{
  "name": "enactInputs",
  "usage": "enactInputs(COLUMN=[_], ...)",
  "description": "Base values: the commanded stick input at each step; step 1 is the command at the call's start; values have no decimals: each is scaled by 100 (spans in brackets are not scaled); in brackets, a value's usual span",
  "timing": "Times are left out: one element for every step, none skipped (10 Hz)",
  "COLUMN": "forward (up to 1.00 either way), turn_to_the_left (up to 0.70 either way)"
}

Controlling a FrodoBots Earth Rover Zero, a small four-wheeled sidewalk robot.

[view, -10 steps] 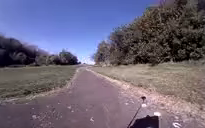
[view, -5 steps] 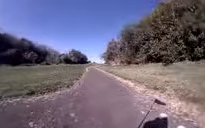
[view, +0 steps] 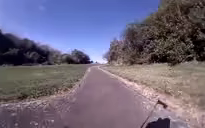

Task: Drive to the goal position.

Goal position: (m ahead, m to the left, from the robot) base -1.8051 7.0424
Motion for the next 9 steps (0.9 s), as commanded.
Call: enactInputs(forward=[70, 53, 24, 5, 5, 5, 5, 5, 9], turn_to_the_left=[0, 0, 0, 0, 0, 0, 0, 0, 0])
